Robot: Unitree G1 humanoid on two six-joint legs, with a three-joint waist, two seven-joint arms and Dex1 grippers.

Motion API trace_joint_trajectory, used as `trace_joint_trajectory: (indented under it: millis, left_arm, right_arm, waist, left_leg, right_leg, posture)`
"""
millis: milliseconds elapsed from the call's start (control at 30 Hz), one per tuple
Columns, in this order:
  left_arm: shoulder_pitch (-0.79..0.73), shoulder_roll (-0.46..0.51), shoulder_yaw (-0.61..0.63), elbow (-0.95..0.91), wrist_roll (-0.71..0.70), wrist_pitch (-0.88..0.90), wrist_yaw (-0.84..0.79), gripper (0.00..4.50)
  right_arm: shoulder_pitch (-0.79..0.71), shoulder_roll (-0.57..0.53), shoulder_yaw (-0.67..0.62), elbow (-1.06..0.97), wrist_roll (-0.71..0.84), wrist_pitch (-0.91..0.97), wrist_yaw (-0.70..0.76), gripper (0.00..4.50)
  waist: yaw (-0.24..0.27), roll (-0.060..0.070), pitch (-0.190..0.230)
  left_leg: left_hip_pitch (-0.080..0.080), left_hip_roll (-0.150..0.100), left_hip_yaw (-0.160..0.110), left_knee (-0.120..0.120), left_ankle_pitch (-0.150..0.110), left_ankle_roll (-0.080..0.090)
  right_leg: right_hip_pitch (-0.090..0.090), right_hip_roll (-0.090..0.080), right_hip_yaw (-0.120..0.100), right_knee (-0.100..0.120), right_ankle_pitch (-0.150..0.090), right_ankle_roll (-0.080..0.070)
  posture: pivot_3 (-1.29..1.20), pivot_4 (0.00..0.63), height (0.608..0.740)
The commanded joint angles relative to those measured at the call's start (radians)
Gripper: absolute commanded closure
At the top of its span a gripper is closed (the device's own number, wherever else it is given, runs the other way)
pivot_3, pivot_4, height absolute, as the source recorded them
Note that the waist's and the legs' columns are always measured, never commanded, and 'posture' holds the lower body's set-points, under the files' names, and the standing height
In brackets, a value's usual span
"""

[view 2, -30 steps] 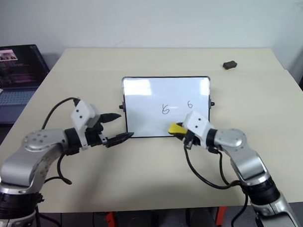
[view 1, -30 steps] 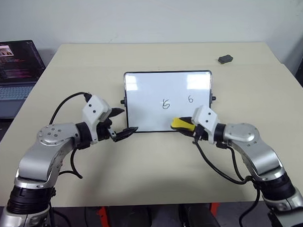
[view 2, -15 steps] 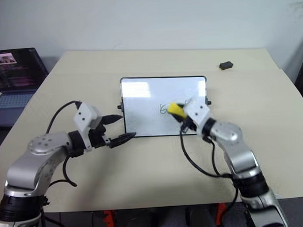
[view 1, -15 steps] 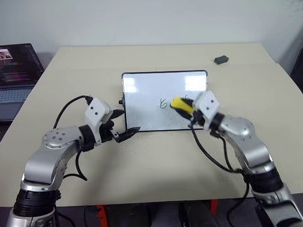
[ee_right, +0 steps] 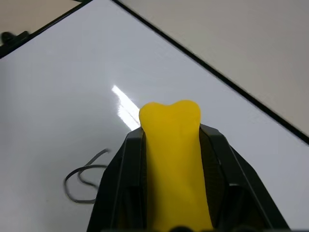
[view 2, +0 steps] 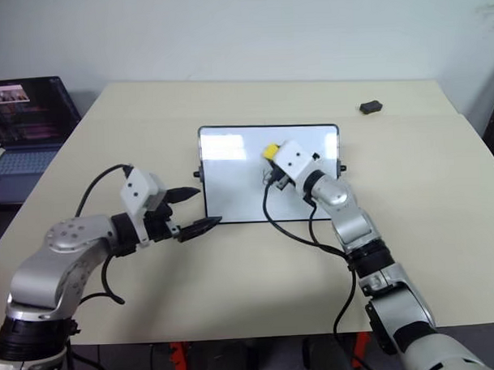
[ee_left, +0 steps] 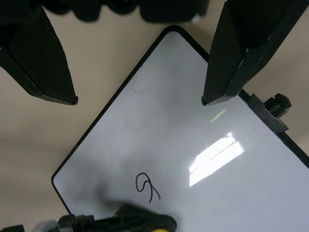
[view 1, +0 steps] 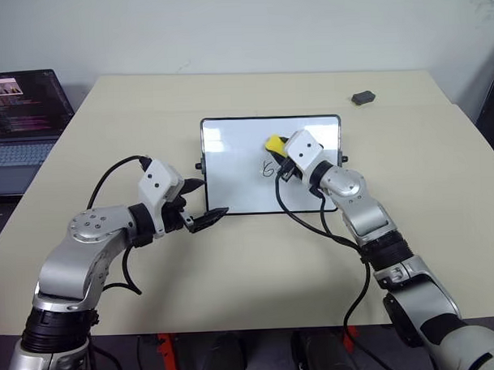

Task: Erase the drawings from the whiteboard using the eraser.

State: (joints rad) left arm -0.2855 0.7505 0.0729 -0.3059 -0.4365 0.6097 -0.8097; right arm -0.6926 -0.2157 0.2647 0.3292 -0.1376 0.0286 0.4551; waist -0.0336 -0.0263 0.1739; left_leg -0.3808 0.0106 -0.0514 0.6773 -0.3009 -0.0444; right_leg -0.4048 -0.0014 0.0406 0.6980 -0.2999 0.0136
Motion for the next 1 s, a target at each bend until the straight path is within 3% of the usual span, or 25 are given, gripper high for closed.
trace_joint_trajectory:
  millis: [33, 133, 267, 467, 600, 1000]
  left_arm:
    - [-0.001, 0.017, 0.035, -0.036, -0.008, -0.002, 0.002, 0.0]
    - [0.004, 0.019, 0.037, -0.036, -0.004, -0.003, 0.006, 0.0]
    - [0.013, 0.019, 0.047, -0.037, -0.01, 0.002, 0.013, 0.0]
    - [0.02, 0.023, 0.063, -0.017, -0.004, 0.006, 0.027, 0.0]
    - [0.03, 0.021, 0.063, -0.021, -0.004, 0.005, 0.023, 0.0]
    - [0.041, 0.017, 0.065, -0.048, -0.019, 0.023, 0.028, 0.0]
  right_arm:
    - [0.071, -0.019, 0.059, 0.042, -0.027, 0.013, 0.067, 3.38]
    - [0.111, -0.041, 0.098, 0.033, -0.045, 0.007, 0.111, 3.38]
    - [0.112, -0.045, 0.1, 0.008, -0.042, 0.003, 0.118, 3.38]
    - [0.017, -0.015, -0.03, -0.04, 0.051, -0.151, 0.043, 3.38]
    - [-0.039, -0.013, -0.088, 0.036, 0.041, -0.21, -0.034, 3.38]
    - [0.065, -0.032, 0.011, 0.13, -0.043, -0.144, 0.034, 3.38]
  waist:
    - [0.0, 0.0, 0.0]
    - [0.0, 0.0, -0.001]
    - [-0.002, 0.0, 0.0]
    - [-0.002, 0.0, 0.001]
    - [-0.001, 0.0, 0.001]
    - [-0.004, -0.001, 0.0]
  left_leg:
    - [0.001, 0.0, 0.0, 0.0, 0.0, 0.0]
    - [0.004, 0.0, 0.0, 0.001, 0.0, 0.0]
    - [0.022, 0.0, -0.001, -0.001, 0.0, 0.0]
    - [0.018, 0.0, -0.001, 0.0, 0.001, 0.001]
    - [0.016, 0.0, -0.001, -0.001, 0.0, 0.0]
    - [0.016, 0.001, 0.0, -0.013, 0.0, 0.0]
  right_leg:
    - [0.0, 0.0, 0.0, 0.001, 0.0, 0.0]
    - [0.004, 0.0, 0.0, 0.002, 0.0, 0.0]
    - [0.021, 0.0, 0.0, -0.001, 0.0, 0.0]
    - [0.019, 0.001, 0.0, 0.0, 0.0, 0.0]
    - [0.016, 0.001, 0.0, -0.002, 0.0, 0.001]
    - [0.017, 0.0, 0.0, -0.014, 0.0, 0.0]
  posture:
    - [0.0, 0.15, 0.74]
    - [0.0, 0.15, 0.74]
    - [0.0, 0.15, 0.74]
    - [0.0, 0.15, 0.74]
    - [0.0, 0.15, 0.74]
    - [0.0, 0.15, 0.74]
